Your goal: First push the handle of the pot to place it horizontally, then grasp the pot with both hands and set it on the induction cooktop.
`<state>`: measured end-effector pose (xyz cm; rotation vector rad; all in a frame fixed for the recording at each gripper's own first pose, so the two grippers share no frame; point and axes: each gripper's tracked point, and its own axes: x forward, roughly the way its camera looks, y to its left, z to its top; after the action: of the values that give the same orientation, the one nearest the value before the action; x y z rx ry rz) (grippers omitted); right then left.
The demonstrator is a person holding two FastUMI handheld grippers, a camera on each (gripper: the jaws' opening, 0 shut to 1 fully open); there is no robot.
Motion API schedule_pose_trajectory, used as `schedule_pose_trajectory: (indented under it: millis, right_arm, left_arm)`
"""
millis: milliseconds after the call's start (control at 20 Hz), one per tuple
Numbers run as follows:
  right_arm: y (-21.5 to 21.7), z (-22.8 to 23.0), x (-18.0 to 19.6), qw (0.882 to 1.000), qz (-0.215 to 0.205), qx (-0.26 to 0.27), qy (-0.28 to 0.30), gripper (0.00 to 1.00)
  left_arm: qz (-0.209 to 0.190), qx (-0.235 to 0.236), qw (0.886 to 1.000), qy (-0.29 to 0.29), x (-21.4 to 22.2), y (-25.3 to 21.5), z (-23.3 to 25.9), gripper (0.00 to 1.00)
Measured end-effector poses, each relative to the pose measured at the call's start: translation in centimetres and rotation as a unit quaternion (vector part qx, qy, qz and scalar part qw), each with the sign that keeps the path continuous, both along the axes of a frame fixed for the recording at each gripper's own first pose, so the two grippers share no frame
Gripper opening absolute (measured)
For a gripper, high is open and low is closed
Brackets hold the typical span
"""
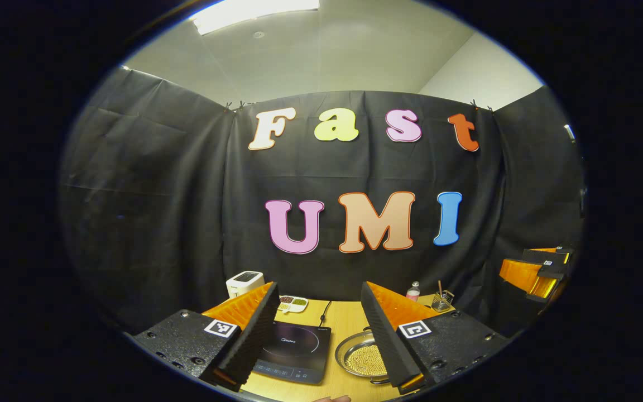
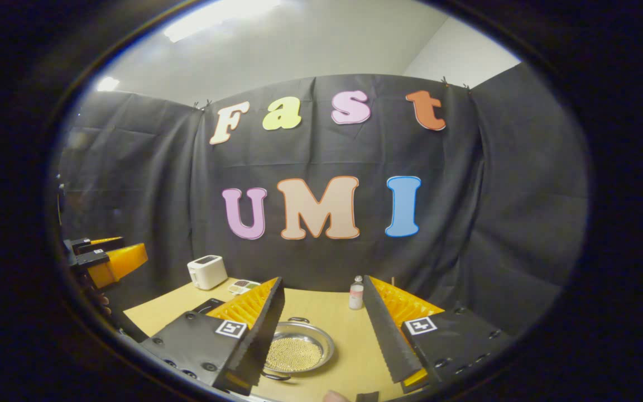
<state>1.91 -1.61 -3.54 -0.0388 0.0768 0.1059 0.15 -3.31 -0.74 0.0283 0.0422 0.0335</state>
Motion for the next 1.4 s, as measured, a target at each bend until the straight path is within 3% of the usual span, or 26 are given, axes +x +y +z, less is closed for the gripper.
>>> schedule_pose_trajectory:
  millis: [150,250,350,500,550,650,700,800,850,900,950,1000,1200,1250,1300,1400]
  right_arm:
    - [-0.1,-1.0,0.6,1.0,0.017,-0.002,0.002,0.61]
    - [-0.5,-2.3,1.2,1.0,0.018,-0.004,0.007,0.61]
    - [0.2,-3.3,1.6,0.999,0.032,0.005,0.016,0.26]
    - [0.9,-6.0,2.2,0.998,0.04,0.006,0.042,0.25]
    - [1.4,-6.3,2.3,0.998,0.044,0.009,0.053,0.15]
    - [3.0,-8.0,3.2,0.996,0.05,0.026,0.075,0.05]
    - [3.7,-9.1,3.7,0.994,0.05,0.031,0.093,0.05]
    - [5.3,-12.2,4.7,0.989,0.05,0.039,0.135,0.08]
    - [6.4,-13.1,4.8,0.985,0.058,0.055,0.152,0.0]
    - [7.8,-14.4,5.1,0.98,0.066,0.07,0.173,0.04]
    - [8.4,-15.6,5.3,0.977,0.063,0.08,0.189,0.04]
    - [8.7,-16.6,5.7,0.975,0.053,0.08,0.199,0.0]
    - [10.8,-19.7,6.6,0.972,0.039,0.059,0.226,0.02]
    - [11.2,-20.7,6.6,0.97,0.031,0.05,0.238,0.02]
    - [11.5,-22.0,6.7,0.966,0.024,0.042,0.253,0.03]
    - [12.0,-24.8,6.1,0.956,0.006,0.031,0.29,0.03]
  left_arm:
    - [0.011,0.007,1.0,0.004,-0.4,-0.5,-0.3,0.89]
    - [0.02,0.012,1.0,0.014,-1.0,-0.6,-0.6,0.94]
    - [0.025,0.013,0.999,0.015,-1.3,-0.8,-0.6,0.89]
    - [0.023,0.012,0.999,0.026,-0.7,-0.9,-1.5,0.9]
    - [0.018,0.01,0.999,0.029,-0.4,-0.9,-1.9,0.9]
    - [0.013,0.005,0.999,0.029,1.0,-0.1,-2.1,0.9]
    - [0.01,0.002,1.0,0.029,1.7,0.5,-2.2,0.85]
    - [0.005,-0.011,1.0,0.026,3.1,1.8,-2.6,0.89]
    - [0.001,-0.015,1.0,0.027,3.8,2.5,-2.8,0.89]
    - [-0.004,-0.016,0.999,0.031,4.6,3.4,-3.2,0.93]
    - [-0.01,-0.019,0.999,0.031,5.3,4.2,-3.7,0.89]
    - [-0.02,-0.022,0.999,0.029,6.1,4.7,-3.8,0.9]
    - [-0.055,-0.039,0.997,0.045,8.9,6.8,-5.9,0.9]
    - [-0.063,-0.044,0.996,0.047,9.5,7.1,-6.3,0.85]
    - [-0.072,-0.046,0.995,0.052,10.0,7.4,-6.8,0.9]
    - [-0.089,-0.047,0.993,0.061,10.9,8.0,-8.0,0.9]
